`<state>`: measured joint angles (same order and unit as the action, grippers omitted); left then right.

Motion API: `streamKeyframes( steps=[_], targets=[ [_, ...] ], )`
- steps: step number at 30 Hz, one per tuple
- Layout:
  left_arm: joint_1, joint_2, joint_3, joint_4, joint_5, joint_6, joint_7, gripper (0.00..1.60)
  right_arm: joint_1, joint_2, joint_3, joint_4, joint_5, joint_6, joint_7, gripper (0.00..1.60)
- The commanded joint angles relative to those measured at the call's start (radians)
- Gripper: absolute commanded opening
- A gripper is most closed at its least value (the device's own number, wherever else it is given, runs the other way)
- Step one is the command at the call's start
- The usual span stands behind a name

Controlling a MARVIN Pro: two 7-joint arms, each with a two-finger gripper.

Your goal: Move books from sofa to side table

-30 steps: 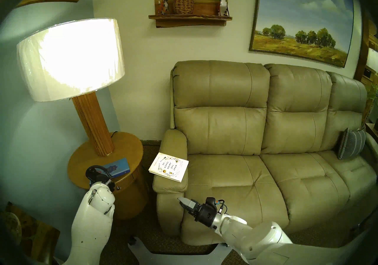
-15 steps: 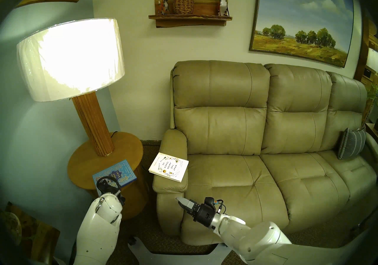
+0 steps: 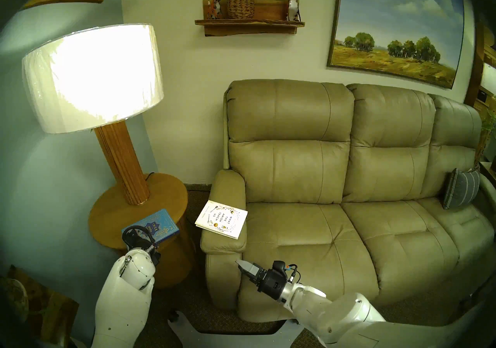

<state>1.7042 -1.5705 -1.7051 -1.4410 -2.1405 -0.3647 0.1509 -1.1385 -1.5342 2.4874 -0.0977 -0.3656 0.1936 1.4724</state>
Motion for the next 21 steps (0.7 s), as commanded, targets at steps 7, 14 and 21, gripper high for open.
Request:
streamKeyframes(
  steps=[7,14,21],
  targets=[
    [0.200,-0.048,0.068,-0.076,0.080,0.004,-0.079,1.60,0.038,0.004,0.046,-0.015,0.034,0.005,-0.006,1.60],
    [0.285,0.007,0.094,-0.127,0.176,0.039,-0.192,1.60,0.075,-0.012,0.051,-0.036,0.028,-0.005,-0.055,1.60],
    [0.368,0.053,0.106,-0.159,0.247,0.107,-0.298,1.60,0.123,-0.051,0.051,-0.049,0.020,-0.012,-0.153,1.60]
  ],
)
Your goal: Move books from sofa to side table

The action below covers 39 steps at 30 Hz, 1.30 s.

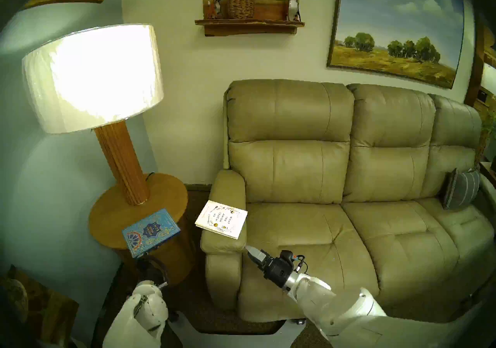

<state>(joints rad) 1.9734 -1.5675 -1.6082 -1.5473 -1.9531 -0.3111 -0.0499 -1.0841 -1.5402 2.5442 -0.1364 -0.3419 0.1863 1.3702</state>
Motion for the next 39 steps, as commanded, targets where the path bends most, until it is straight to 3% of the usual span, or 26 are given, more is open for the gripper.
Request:
streamKeyframes(
  steps=[1,9,23,39],
  targets=[
    [0.113,0.055,0.013,-0.057,0.068,0.066,-0.115,1.60,0.075,-0.050,-0.007,-0.011,-0.004,-0.005,-0.065,1.60],
    [0.154,0.081,0.010,-0.036,0.119,0.127,-0.244,1.60,0.107,-0.085,-0.013,-0.016,-0.009,-0.013,-0.179,1.60],
    [0.166,0.078,-0.025,0.029,0.128,0.201,-0.467,1.60,0.145,-0.115,-0.014,-0.016,-0.010,-0.015,-0.372,1.60],
    [0.117,0.076,-0.046,0.156,0.107,0.261,-0.680,1.60,0.189,-0.137,-0.008,-0.004,-0.001,-0.012,-0.442,1.60]
  ],
)
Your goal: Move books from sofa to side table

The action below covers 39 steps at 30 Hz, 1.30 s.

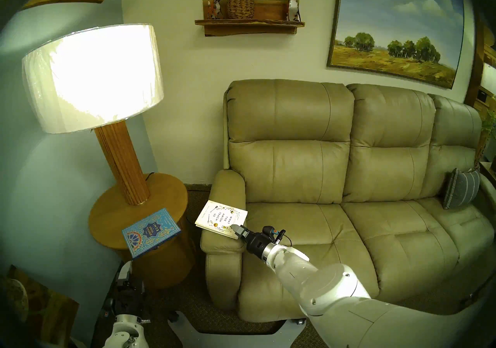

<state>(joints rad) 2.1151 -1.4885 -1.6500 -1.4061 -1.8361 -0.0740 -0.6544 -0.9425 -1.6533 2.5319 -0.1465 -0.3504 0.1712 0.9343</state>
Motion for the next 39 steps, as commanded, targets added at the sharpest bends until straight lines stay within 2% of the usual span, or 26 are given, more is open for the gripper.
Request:
streamKeyframes(
  steps=[1,11,16,17,18,19,20,21,23,26,31,39],
  targets=[
    [-0.028,-0.003,-0.005,0.023,-0.013,0.029,-0.088,1.60,0.049,-0.023,0.004,0.008,0.008,0.003,-0.007,1.60],
    [-0.049,-0.001,-0.009,0.064,-0.026,0.056,-0.146,1.60,0.058,-0.026,0.019,0.023,0.021,0.002,-0.007,1.60],
    [-0.050,0.001,-0.011,0.066,-0.030,0.064,-0.157,1.60,0.062,-0.033,0.036,0.028,0.027,0.014,-0.046,1.60],
    [-0.050,0.001,-0.012,0.066,-0.031,0.066,-0.158,1.60,0.063,-0.034,0.037,0.028,0.026,0.015,-0.055,1.12],
    [-0.049,0.001,-0.012,0.066,-0.031,0.066,-0.159,1.60,0.064,-0.035,0.042,0.028,0.029,0.018,-0.068,0.77],
    [-0.049,0.002,-0.013,0.065,-0.032,0.068,-0.161,1.60,0.065,-0.036,0.047,0.029,0.032,0.021,-0.077,0.61],
    [-0.049,0.002,-0.013,0.065,-0.032,0.068,-0.161,1.60,0.065,-0.036,0.047,0.029,0.032,0.021,-0.077,0.61],
    [-0.046,0.003,-0.015,0.064,-0.035,0.072,-0.166,1.60,0.067,-0.034,0.051,0.029,0.032,0.028,-0.094,0.00],
    [-0.041,0.006,-0.018,0.062,-0.038,0.081,-0.172,1.60,0.066,-0.025,0.057,0.029,0.034,0.028,-0.079,0.00],
    [-0.026,0.009,-0.018,0.051,-0.048,0.106,-0.185,1.60,0.061,0.000,0.075,0.037,0.052,0.034,0.017,0.00],
    [-0.003,0.010,0.001,0.026,-0.049,0.148,-0.205,1.60,0.046,0.010,0.098,0.045,0.076,0.072,0.080,0.00],
    [0.003,0.002,0.036,0.021,-0.043,0.161,-0.217,1.60,0.013,0.003,0.116,0.046,0.093,0.129,0.176,0.00]
  ],
)
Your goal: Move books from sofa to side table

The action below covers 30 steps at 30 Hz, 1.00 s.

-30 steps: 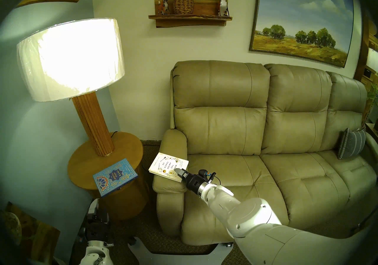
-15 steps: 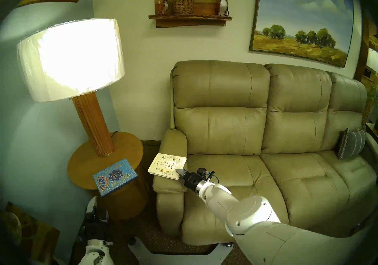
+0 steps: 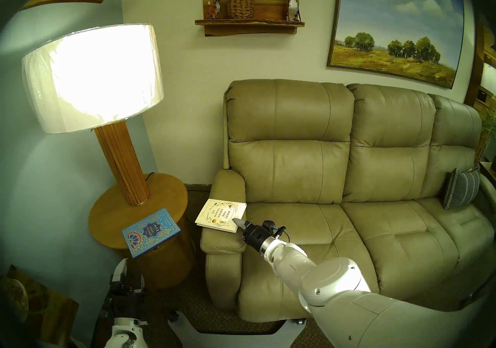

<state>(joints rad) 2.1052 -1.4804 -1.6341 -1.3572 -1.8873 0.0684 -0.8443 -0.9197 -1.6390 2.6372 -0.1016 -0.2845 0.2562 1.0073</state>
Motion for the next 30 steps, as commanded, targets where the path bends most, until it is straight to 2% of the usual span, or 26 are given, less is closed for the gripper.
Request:
streamKeyframes(
  steps=[1,8,10,14,21,24,30],
  targets=[
    [0.011,-0.006,0.026,-0.026,0.010,0.018,-0.026,1.60,-0.014,-0.013,0.009,0.001,0.026,0.061,0.126,0.00],
    [-0.007,-0.015,0.053,-0.024,0.024,0.011,-0.019,1.60,-0.038,-0.037,-0.017,0.001,0.003,0.099,0.197,0.00],
    [-0.016,-0.019,0.065,-0.025,0.034,0.008,-0.016,1.60,-0.054,-0.046,-0.041,0.001,-0.012,0.104,0.245,0.00],
    [-0.033,-0.027,0.082,-0.024,0.048,0.004,-0.009,1.60,-0.075,-0.057,-0.073,0.001,-0.033,0.110,0.291,0.00],
    [-0.061,-0.037,0.105,-0.021,0.068,-0.007,0.004,1.60,-0.102,-0.065,-0.110,0.001,-0.065,0.101,0.365,0.00],
    [-0.074,-0.042,0.115,-0.019,0.079,-0.019,0.012,1.60,-0.118,-0.064,-0.135,0.001,-0.086,0.086,0.425,0.00],
    [-0.109,-0.051,0.119,0.008,0.091,-0.049,0.030,1.60,-0.137,-0.063,-0.169,0.001,-0.111,0.065,0.476,0.00]
  ],
)
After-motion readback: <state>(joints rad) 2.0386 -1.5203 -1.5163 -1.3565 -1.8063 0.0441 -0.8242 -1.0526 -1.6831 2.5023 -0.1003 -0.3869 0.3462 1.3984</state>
